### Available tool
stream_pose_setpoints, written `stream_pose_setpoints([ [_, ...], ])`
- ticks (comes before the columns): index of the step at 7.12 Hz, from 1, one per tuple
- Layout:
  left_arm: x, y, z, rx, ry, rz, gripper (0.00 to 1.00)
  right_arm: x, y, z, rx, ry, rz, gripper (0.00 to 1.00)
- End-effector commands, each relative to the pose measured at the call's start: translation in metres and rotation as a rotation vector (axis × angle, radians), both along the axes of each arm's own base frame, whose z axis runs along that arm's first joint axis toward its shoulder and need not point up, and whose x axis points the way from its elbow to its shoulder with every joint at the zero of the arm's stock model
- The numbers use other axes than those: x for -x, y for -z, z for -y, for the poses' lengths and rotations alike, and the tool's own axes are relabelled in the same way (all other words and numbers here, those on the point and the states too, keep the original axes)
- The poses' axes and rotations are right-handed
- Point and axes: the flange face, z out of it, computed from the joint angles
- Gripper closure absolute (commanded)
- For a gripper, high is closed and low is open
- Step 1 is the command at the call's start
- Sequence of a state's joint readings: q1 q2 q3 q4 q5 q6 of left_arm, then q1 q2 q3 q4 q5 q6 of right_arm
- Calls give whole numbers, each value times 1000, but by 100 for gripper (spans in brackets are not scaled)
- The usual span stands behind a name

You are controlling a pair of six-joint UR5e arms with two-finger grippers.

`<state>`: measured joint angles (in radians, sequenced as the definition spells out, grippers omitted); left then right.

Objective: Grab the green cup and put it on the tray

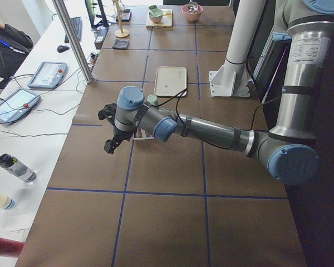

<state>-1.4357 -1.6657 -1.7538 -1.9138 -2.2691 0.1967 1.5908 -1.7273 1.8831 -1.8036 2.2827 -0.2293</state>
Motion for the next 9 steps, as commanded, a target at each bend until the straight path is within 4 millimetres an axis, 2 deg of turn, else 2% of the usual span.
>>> stream_pose_setpoints([
  [1,-51,86,3,-174,-87,-29,0,0,0,0,-3,0,0,0],
  [2,-82,107,-8,-186,-148,-33,0,-1,0,-1,-13,5,0,0],
  [3,-134,140,-28,-216,-252,-53,0,0,-1,-1,-19,2,1,0],
  [4,-158,198,-27,-270,-289,-72,0,0,-1,-1,-17,-1,1,0],
  [5,-194,225,-33,-243,-335,-47,0,0,-1,-1,-15,-2,4,0],
  [6,-241,246,-54,-291,-346,45,0,0,-1,-1,-14,-4,4,0],
  [7,-284,257,-79,-331,-349,150,0,0,-3,-1,-10,-2,4,0],
  [8,-311,269,-90,-397,-391,280,0,0,-3,-1,-10,-2,6,0],
  [9,-323,279,-92,-483,-455,432,0,0,-3,-1,-7,-3,6,0],
])
